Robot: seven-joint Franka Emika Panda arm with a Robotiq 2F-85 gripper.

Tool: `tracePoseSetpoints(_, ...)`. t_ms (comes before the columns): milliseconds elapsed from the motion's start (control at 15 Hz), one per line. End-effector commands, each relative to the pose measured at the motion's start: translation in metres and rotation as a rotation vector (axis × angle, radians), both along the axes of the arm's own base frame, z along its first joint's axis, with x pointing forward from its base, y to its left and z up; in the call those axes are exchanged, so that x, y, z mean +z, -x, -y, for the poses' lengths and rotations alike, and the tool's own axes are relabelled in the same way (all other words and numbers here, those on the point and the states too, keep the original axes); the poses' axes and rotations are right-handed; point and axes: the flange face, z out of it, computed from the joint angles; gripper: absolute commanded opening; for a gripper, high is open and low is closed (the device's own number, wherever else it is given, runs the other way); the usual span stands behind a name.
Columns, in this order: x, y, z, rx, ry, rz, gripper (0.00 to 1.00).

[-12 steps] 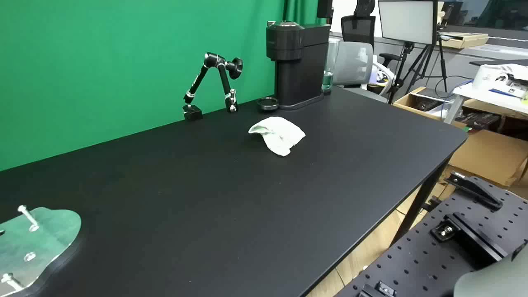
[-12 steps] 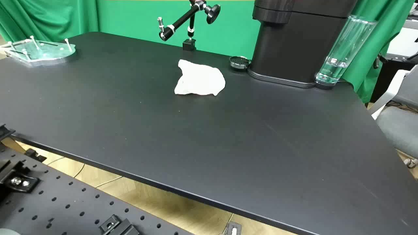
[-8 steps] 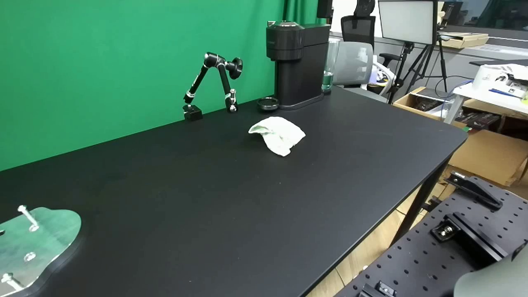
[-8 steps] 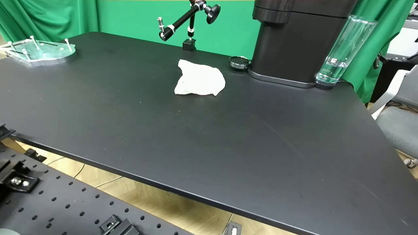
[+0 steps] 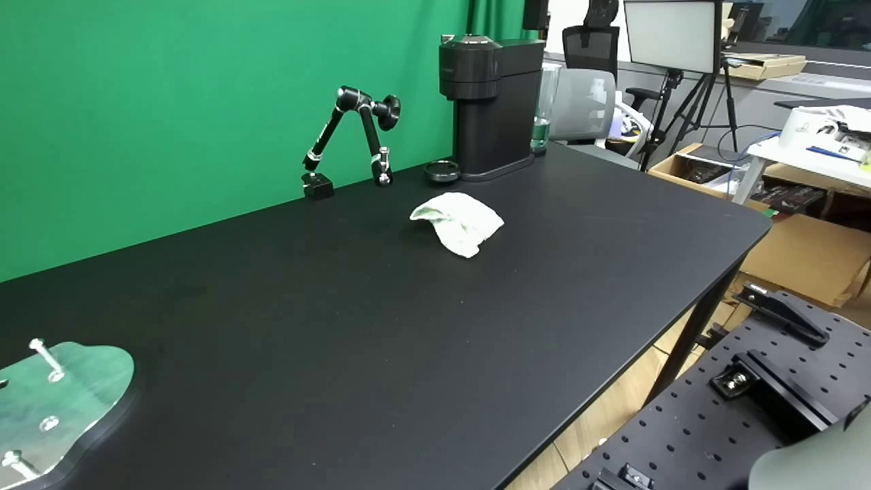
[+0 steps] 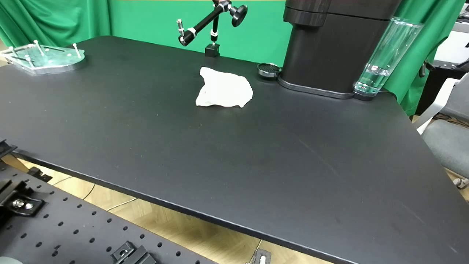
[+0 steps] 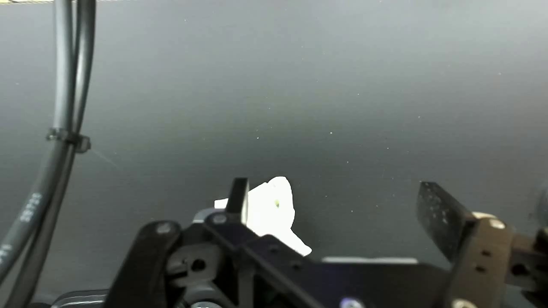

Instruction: Put the cloth on the black rod

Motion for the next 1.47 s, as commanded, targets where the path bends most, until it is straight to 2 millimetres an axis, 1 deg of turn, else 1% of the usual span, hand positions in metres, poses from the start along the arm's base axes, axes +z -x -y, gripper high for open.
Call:
tracePoseSetpoints(0, -0.006, -0.007, 0.007, -0.029, 0.023, 0.031, 1.0)
tracePoseSetpoints(133, -0.016, -0.019, 0.018, -0.044, 0.045, 0.079, 1.0)
tracePoseSetpoints(267, -0.033, -0.033, 0.032, -0.051, 0.079, 0.118, 1.0)
tracePoseSetpoints(467, -0.07, -0.054, 0.052, -0.027, 0.116, 0.108, 1.0)
tracePoseSetpoints(600, -0.093, -0.067, 0.062, 0.045, 0.133, 0.077, 1.0)
tracePoseSetpoints(733, -0.116, -0.08, 0.071, 0.158, 0.139, 0.044, 1.0)
tracePoseSetpoints(867, -0.136, -0.089, 0.075, 0.272, 0.141, 0.017, 1.0)
tracePoseSetpoints(933, -0.144, -0.093, 0.073, 0.323, 0.14, 0.016, 1.0)
tracePoseSetpoints(1000, -0.149, -0.098, 0.072, 0.327, 0.146, 0.029, 1.0)
tracePoseSetpoints(1067, -0.145, -0.083, 0.072, 0.279, 0.129, 0.026, 1.0)
tracePoseSetpoints(1200, -0.155, -0.091, 0.071, 0.307, 0.132, 0.023, 1.0)
tracePoseSetpoints(1400, -0.156, -0.095, 0.07, 0.316, 0.133, 0.024, 1.0)
